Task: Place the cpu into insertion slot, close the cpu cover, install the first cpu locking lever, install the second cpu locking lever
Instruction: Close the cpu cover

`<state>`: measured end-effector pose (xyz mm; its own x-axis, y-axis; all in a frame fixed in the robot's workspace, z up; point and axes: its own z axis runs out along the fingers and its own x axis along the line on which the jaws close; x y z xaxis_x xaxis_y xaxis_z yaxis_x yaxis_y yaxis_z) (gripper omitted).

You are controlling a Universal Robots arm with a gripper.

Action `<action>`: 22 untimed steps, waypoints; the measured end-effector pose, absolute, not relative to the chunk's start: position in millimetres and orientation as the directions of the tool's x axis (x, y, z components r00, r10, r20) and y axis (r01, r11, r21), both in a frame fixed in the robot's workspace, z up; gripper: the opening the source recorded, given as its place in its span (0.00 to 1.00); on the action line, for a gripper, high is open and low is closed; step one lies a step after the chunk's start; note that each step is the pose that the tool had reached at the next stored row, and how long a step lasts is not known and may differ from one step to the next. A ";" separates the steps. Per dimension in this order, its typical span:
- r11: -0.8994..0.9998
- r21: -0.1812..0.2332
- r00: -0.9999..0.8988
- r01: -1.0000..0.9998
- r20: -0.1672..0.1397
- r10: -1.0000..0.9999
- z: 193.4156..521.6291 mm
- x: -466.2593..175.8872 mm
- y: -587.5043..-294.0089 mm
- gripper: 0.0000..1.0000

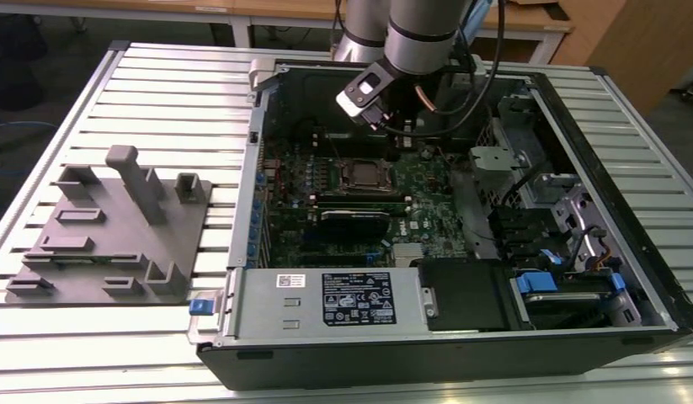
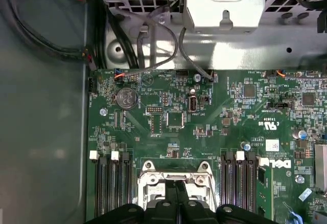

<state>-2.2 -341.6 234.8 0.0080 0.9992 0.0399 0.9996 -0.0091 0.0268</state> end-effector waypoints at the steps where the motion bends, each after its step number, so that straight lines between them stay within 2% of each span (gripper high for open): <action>1: -0.009 0.026 0.008 1.000 0.040 0.999 234.8 -2.2 -341.6 0.11; 3: -0.009 0.015 0.009 1.000 0.040 0.999 234.4 -2.2 -341.5 0.11; 6: -0.009 -0.028 0.010 1.000 0.040 0.999 233.9 -2.1 -341.6 0.11; 11: -0.009 -0.037 0.011 0.999 0.039 0.999 233.9 -2.1 -341.6 0.11; 22: -0.002 -0.026 0.003 1.000 0.044 0.999 232.6 -5.6 -341.6 0.11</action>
